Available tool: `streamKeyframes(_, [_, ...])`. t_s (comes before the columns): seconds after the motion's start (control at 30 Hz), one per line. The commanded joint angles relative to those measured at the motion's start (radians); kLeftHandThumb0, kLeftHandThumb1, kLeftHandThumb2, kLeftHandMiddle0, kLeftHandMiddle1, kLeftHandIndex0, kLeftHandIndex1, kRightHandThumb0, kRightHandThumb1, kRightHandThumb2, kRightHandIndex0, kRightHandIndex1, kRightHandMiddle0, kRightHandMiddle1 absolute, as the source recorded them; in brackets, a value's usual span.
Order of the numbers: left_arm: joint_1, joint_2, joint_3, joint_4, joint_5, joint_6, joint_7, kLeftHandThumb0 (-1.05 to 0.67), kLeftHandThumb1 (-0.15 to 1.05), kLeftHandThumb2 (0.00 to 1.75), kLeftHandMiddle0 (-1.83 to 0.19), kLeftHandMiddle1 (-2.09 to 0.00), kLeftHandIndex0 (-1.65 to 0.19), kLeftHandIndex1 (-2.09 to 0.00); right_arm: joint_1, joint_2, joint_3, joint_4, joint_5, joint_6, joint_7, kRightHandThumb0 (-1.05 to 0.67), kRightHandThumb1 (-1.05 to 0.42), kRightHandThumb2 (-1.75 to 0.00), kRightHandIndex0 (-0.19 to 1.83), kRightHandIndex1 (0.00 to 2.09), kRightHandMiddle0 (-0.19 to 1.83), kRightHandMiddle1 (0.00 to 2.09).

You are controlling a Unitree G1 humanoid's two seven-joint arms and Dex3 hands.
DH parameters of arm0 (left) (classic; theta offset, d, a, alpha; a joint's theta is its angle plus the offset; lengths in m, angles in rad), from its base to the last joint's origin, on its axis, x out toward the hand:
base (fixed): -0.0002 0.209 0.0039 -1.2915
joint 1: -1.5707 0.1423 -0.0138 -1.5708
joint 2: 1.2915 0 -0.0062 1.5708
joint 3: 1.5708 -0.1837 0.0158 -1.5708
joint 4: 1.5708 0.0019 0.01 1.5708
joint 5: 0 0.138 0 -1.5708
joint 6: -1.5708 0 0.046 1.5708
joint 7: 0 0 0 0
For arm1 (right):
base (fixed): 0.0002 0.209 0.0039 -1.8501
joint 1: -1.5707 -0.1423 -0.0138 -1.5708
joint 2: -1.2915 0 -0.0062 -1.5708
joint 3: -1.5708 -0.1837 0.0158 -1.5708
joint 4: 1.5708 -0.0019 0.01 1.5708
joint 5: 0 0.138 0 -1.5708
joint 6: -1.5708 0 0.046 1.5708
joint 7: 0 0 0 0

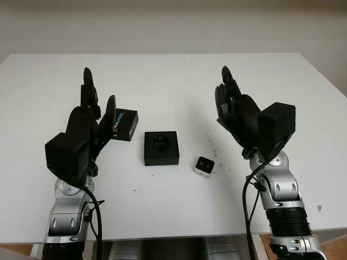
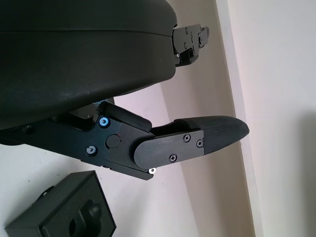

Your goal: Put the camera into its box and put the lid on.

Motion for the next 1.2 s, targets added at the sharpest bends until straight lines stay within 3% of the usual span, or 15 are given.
streamKeyframes(0.0, [0.007,-0.007,-0.002,-0.021,-0.005,0.004,0.004,-0.75,1.05,0.59,0.19,0.0,0.19,0.0,-0.014,-0.005,-0.003,-0.007,0.004,-0.016,0.003,-0.74,-1.05,-0.66,-0.19,0.0,-0.19,0.0])
streamKeyframes(0.37, [-0.01,-0.007,-0.007,0.003,-0.005,-0.008,-0.002,-0.71,1.05,0.6,0.19,0.0,0.19,0.0,0.003,-0.013,0.008,-0.045,-0.022,0.035,-0.01,-0.74,-1.05,-0.62,-0.19,0.0,-0.19,0.02])
streamKeyframes(0.5, [-0.008,-0.008,-0.008,0.011,0.0,-0.025,0.006,-0.7,1.05,0.61,0.19,0.0,0.19,0.0,0.05,-0.055,0.045,-0.112,-0.12,0.008,-0.033,-0.81,-1.05,-0.44,-0.11,0.05,-0.1,0.06])
streamKeyframes(0.6, [-0.003,-0.007,-0.006,0.008,-0.006,-0.028,0.001,-0.7,1.05,0.61,0.19,0.0,0.19,0.0,0.119,-0.086,0.063,-0.189,-0.184,-0.06,-0.04,-0.74,-1.02,-0.12,0.04,0.11,0.01,0.08])
streamKeyframes(0.67, [0.001,-0.007,-0.007,0.006,-0.005,-0.031,0.001,-0.7,1.05,0.61,0.19,0.0,0.19,0.0,0.171,-0.11,0.083,-0.249,-0.26,-0.085,-0.061,-0.74,-0.98,-0.06,0.12,0.14,0.08,0.11])
streamKeyframes(0.97, [0.003,-0.007,-0.014,-0.006,0.001,-0.021,0.0,-0.68,1.05,0.62,0.19,0.0,0.19,0.0,0.365,-0.183,0.134,-0.448,-0.504,-0.102,-0.08,-0.73,-0.92,-0.04,0.12,0.09,0.16,0.09])
streamKeyframes(1.17, [0.003,-0.007,-0.021,-0.015,0.007,-0.005,0.002,-0.66,1.05,0.61,0.19,0.0,0.19,0.0,0.427,-0.258,0.166,-0.526,-0.729,-0.119,-0.08,-0.76,-0.95,-0.06,0.12,0.08,0.24,0.1])
